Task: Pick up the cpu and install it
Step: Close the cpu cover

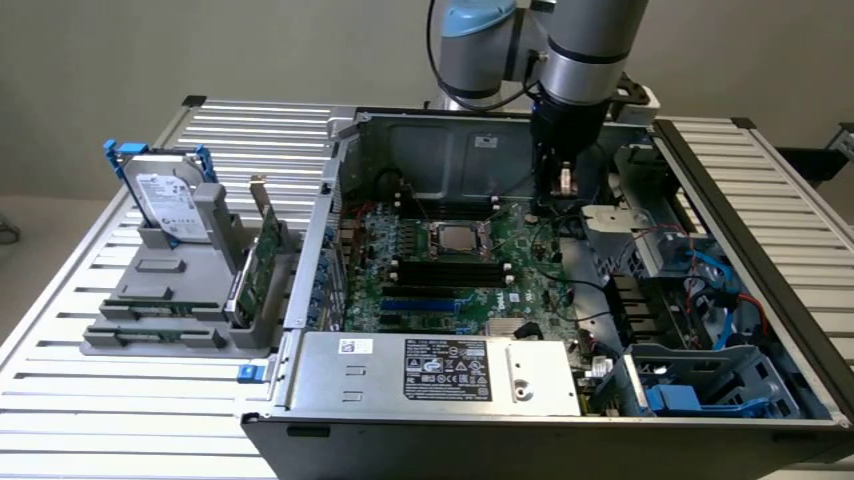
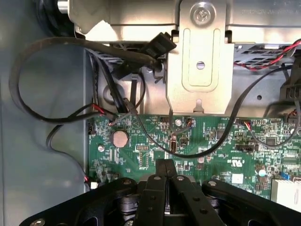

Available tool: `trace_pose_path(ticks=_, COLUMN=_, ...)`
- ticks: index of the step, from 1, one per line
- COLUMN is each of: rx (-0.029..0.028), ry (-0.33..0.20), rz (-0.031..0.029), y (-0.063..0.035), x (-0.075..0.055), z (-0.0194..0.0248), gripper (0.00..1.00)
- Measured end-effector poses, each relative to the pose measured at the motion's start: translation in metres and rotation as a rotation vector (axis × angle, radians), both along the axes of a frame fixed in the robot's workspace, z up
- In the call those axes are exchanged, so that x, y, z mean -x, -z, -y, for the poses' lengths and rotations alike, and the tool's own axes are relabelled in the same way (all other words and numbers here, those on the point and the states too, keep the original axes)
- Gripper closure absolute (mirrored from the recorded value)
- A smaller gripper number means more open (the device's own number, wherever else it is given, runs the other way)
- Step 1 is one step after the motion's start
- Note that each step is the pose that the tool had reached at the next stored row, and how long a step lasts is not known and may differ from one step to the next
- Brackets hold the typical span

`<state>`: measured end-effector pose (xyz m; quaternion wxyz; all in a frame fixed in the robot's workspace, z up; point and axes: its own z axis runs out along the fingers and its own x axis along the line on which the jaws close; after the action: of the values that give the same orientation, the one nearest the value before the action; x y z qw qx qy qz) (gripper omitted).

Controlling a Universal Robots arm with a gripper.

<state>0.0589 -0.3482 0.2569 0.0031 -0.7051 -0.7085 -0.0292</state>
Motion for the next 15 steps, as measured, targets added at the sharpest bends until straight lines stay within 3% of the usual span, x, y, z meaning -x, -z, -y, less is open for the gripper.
trace_pose_path(ticks=5, rx=-0.002, ry=0.002, rz=-0.0003, y=0.0088, x=-0.0001, z=-0.0005, gripper=0.89)
trace_pose_path(ticks=7, rx=-0.002, ry=0.004, rz=-0.0046, y=0.0104, x=-0.0001, z=-0.0013, gripper=0.89)
trace_pose_path(ticks=8, rx=-0.0022, ry=0.004, rz=-0.0157, y=0.0103, x=-0.0001, z=-0.0014, gripper=0.89)
trace_pose_path(ticks=15, rx=-0.0028, ry=0.005, rz=-0.1428, y=0.0104, x=0.0005, z=-0.0014, gripper=0.89)
